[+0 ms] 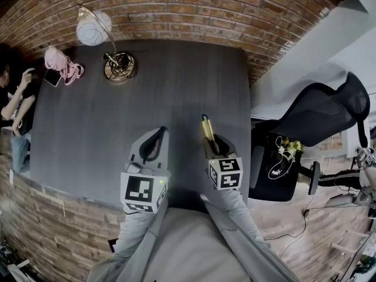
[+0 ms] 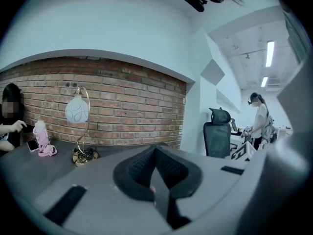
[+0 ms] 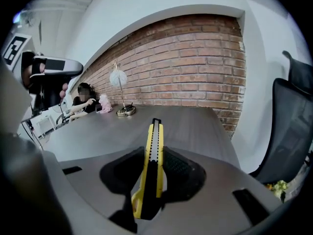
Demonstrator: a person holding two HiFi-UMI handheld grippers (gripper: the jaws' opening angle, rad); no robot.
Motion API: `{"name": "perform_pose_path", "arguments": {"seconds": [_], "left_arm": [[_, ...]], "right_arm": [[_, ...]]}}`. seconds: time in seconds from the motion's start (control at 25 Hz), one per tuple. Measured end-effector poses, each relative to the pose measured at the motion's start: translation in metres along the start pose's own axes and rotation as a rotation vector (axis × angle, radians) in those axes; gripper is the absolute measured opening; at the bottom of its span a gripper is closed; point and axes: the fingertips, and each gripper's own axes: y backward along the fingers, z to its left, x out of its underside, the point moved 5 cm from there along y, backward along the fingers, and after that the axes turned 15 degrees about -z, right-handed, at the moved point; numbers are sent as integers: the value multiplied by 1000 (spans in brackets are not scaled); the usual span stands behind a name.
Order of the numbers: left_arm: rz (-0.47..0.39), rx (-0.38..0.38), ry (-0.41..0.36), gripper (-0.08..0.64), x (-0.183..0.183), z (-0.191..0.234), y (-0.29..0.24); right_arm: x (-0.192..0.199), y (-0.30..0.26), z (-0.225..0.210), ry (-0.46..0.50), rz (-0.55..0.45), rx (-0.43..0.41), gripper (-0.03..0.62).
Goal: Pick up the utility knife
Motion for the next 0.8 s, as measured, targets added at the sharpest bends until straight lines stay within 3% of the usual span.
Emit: {"name": "perform_pose_path", "arguments": {"seconds": [0.8], "left_arm": [[-71,2,-50,18,-31,-19,21]], "right_arm": [[-117,83,-13,43,-365,31,130]]}}
